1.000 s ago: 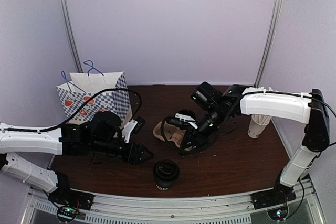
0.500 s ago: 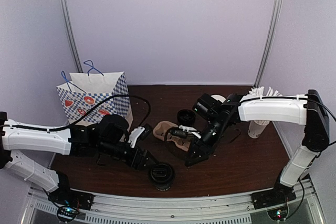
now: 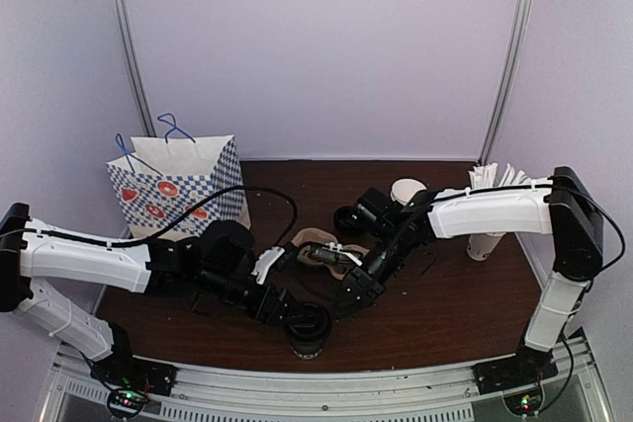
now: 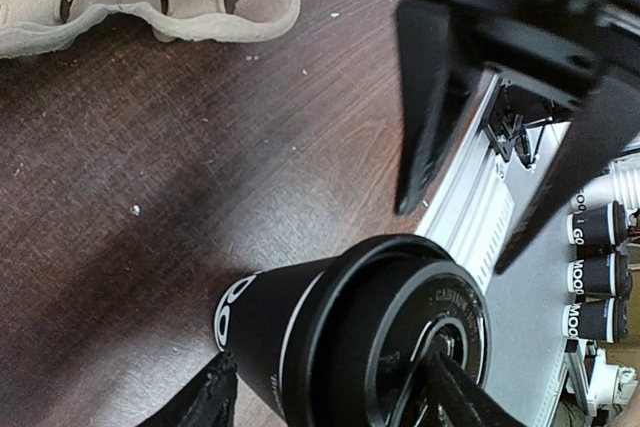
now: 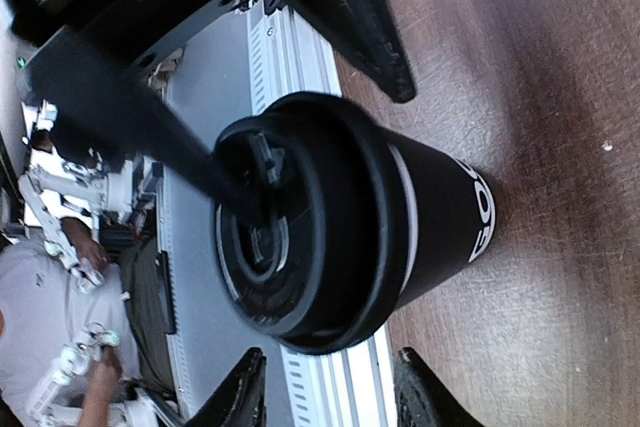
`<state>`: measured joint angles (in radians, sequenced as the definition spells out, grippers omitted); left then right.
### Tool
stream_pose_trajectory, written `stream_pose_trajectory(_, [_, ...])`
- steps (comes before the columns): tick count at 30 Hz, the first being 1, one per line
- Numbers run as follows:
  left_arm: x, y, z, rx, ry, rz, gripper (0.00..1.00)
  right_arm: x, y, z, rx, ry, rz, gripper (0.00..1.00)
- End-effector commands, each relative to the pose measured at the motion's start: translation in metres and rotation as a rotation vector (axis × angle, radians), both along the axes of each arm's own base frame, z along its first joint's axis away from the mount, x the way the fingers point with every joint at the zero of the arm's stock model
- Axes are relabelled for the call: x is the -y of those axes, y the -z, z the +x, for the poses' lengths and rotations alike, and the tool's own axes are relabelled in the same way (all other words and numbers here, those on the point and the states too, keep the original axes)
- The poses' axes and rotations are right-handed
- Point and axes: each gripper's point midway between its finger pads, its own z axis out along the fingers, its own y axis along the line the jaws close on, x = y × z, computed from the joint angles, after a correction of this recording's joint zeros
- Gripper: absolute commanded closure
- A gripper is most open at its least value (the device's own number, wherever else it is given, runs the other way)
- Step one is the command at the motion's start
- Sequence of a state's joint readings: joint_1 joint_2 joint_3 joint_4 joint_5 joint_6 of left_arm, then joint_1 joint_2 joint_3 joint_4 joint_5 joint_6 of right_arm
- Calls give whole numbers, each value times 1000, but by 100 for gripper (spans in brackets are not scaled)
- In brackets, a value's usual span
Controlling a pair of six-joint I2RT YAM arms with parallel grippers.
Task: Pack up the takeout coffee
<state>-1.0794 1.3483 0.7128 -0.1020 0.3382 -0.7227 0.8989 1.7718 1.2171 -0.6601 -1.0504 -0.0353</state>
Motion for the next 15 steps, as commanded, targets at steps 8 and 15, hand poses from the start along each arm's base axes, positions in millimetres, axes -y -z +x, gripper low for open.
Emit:
stream_pose_trajectory(8, [-9, 27, -6, -36, -8, 70, 37, -16, 24, -1, -167, 49, -37, 63])
stream_pose_trajectory(15, [-15, 41, -8, -52, -14, 97, 40, 13, 104, 8, -142, 159, -357, 66])
